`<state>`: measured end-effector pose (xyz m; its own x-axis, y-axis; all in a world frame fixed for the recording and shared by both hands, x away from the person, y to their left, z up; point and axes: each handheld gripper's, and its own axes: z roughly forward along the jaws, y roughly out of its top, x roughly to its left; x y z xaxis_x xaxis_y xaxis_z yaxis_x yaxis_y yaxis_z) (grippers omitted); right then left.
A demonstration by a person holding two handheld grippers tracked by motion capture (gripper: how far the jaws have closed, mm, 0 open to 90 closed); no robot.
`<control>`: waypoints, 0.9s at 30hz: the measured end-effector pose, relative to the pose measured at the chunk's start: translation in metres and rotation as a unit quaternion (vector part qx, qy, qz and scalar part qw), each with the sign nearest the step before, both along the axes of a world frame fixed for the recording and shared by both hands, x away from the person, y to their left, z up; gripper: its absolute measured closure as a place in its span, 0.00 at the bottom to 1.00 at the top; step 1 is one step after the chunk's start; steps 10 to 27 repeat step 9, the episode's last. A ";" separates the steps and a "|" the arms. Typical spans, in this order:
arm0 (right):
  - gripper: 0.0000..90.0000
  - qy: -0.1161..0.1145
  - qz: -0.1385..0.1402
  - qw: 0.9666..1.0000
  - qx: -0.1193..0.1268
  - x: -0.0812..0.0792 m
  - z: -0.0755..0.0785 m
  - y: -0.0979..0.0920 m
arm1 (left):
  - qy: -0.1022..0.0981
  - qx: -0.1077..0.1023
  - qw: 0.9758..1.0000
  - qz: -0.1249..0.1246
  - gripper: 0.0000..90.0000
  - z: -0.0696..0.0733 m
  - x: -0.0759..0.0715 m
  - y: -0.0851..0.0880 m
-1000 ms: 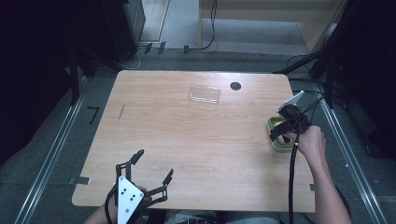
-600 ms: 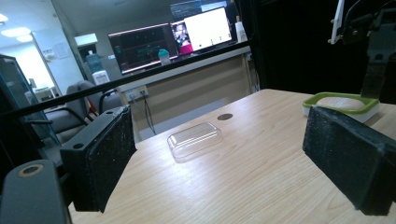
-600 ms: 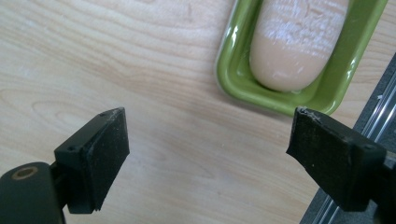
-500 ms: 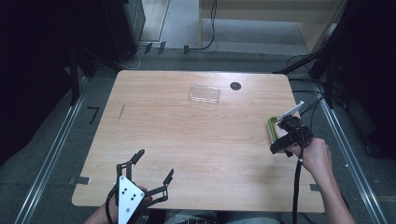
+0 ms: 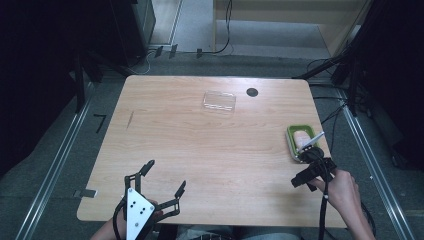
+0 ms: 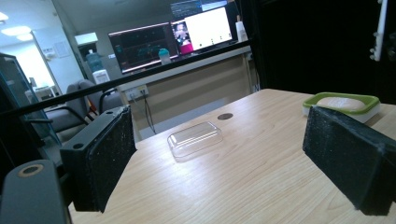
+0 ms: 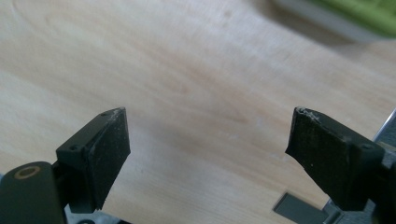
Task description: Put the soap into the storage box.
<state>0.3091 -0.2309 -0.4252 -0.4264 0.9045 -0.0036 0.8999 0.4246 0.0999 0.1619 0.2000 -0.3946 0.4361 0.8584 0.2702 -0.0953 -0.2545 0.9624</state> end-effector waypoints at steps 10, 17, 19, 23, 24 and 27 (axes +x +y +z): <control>0.14 0.019 0.024 0.999 -0.010 -0.016 -0.023 0.003 | 0.000 0.000 1.000 0.001 0.11 0.000 0.000 0.001; 0.14 0.019 0.024 0.999 -0.010 -0.016 -0.023 0.003 | 0.000 0.000 1.000 0.001 0.11 0.000 0.000 0.001; 0.14 0.019 0.024 0.999 -0.010 -0.016 -0.023 0.003 | 0.000 0.000 1.000 0.001 0.11 0.000 0.000 0.001; 0.14 0.019 0.024 0.999 -0.010 -0.016 -0.023 0.003 | 0.000 0.000 1.000 0.001 0.11 0.000 0.000 0.001; 0.14 0.019 0.024 0.999 -0.010 -0.016 -0.023 0.003 | 0.000 0.000 1.000 0.001 0.11 0.000 0.000 0.001; 0.14 0.019 0.024 0.999 -0.010 -0.016 -0.023 0.003 | 0.000 0.000 1.000 0.001 0.11 0.000 0.000 0.001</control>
